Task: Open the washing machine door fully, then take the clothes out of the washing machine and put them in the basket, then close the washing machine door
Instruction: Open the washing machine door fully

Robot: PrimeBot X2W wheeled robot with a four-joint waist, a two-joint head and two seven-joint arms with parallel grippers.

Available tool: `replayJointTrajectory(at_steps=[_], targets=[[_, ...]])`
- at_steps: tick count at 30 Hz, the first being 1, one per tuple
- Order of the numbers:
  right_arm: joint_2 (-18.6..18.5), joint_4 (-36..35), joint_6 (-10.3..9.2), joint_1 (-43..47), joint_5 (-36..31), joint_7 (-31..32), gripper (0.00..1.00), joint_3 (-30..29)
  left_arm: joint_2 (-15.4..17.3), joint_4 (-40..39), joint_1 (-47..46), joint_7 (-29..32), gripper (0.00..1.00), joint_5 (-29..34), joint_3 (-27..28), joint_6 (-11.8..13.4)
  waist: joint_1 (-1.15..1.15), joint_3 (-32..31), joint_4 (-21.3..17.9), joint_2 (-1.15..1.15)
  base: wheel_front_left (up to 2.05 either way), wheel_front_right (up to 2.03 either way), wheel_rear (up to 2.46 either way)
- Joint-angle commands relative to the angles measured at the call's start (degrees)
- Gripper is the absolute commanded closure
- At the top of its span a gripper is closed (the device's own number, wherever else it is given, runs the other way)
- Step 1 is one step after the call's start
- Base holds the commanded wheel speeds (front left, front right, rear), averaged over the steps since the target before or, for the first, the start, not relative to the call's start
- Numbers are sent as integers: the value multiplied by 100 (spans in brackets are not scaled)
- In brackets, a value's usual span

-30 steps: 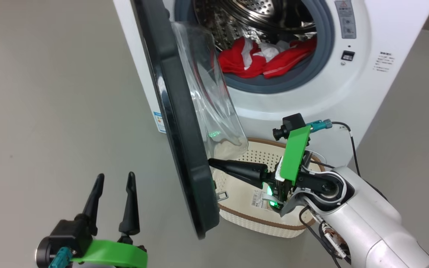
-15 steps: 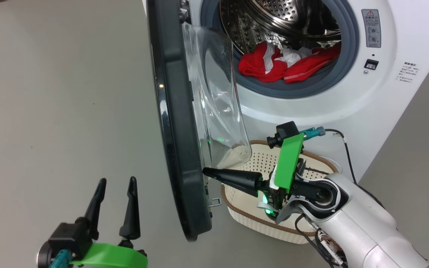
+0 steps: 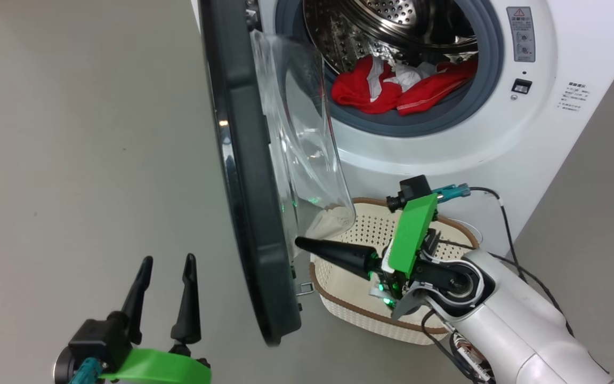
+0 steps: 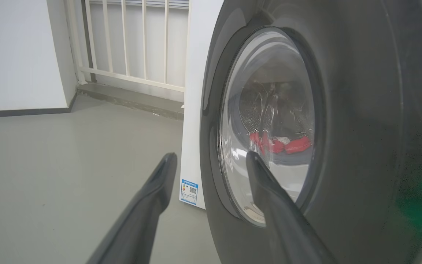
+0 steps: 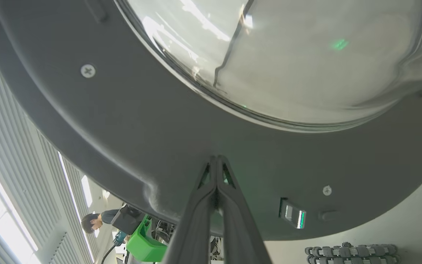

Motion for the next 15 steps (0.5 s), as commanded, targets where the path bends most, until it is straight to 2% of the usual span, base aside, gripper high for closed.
replayJointTrajectory(at_steps=[1, 2, 3, 7, 15], targets=[[53, -153, 22, -108, -84, -81, 37, -49, 126, -116, -103, -23, 0, -30, 181, 14, 0, -3, -28, 0, 0, 0, 0], [24, -171, 22, -91, -150, -140, 9, -73, 132, -115, -105, -24, 0, -34, 182, 16, 0, 0, -45, 0, 0, 0, 0], [-15, -198, 22, -76, -241, -212, 0, -88, 136, -115, -108, -25, 0, -37, 183, 20, 0, 2, -62, 0, 0, 0, 0], [-210, -391, 22, 8, -768, -657, 0, -105, 151, -124, -107, -31, 0, -48, 187, 36, 0, 12, -125, 0, 0, 0, 0], [-705, -675, 22, 194, -2468, -2011, 0, 373, 183, -150, -72, -42, 0, -55, 187, 80, 0, -7, -221, 0, 0, 0, 0]])
